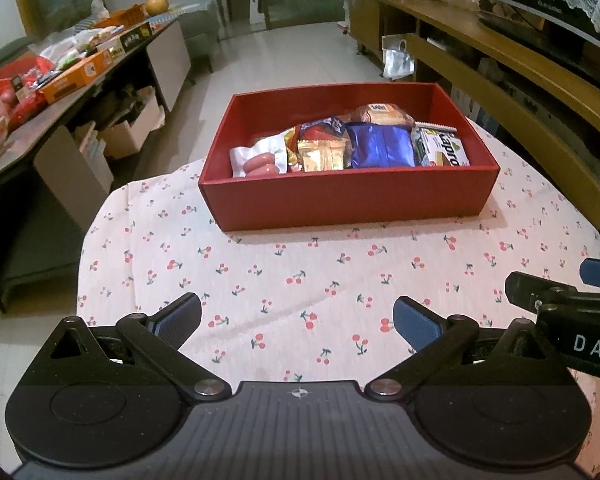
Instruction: Organize snacks
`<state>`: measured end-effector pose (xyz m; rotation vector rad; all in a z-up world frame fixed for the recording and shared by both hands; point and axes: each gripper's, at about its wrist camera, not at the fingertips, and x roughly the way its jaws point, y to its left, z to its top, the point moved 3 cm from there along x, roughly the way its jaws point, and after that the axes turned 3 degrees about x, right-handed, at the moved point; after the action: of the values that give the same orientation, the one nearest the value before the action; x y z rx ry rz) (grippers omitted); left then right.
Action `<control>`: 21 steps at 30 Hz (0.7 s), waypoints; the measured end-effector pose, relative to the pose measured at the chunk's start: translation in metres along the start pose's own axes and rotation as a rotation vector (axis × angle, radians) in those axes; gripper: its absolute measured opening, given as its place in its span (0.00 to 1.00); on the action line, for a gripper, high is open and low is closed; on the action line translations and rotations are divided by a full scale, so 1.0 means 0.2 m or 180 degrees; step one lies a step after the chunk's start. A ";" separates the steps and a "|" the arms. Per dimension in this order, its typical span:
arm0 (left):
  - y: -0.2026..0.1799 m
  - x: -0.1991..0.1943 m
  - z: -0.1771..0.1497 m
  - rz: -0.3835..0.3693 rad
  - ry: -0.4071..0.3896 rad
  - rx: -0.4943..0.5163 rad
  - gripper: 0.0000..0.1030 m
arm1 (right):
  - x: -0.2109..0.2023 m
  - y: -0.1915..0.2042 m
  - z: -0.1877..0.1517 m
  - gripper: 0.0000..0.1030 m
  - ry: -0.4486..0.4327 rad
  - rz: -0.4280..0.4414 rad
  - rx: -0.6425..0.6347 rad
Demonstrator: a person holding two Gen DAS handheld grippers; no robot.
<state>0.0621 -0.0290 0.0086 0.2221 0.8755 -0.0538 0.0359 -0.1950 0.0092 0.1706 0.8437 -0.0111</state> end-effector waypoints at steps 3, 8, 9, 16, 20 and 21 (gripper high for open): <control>-0.01 -0.01 -0.02 -0.0007 0.0013 0.0016 1.00 | -0.01 0.00 -0.02 0.86 0.0014 -0.0012 0.0005; -0.01 -0.02 -0.05 -0.0012 0.0033 0.0027 1.00 | -0.03 -0.01 -0.04 0.86 0.0031 -0.0030 -0.0011; -0.01 -0.03 -0.06 -0.0012 0.0042 0.0031 1.00 | -0.04 -0.01 -0.05 0.86 0.0041 -0.0036 -0.0015; -0.03 -0.03 -0.13 -0.0003 0.0140 0.0098 0.99 | -0.06 0.01 -0.12 0.86 0.0118 -0.0109 -0.0097; -0.03 -0.04 -0.17 -0.0020 0.0196 0.0119 0.98 | -0.08 0.01 -0.16 0.86 0.0155 -0.0134 -0.0126; -0.03 -0.05 -0.19 -0.0023 0.0206 0.0126 0.98 | -0.08 0.01 -0.17 0.86 0.0166 -0.0137 -0.0129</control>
<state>0.0272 -0.0279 -0.0085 0.2587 0.9403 -0.0709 0.0000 -0.1881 -0.0009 0.1148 0.8990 -0.0300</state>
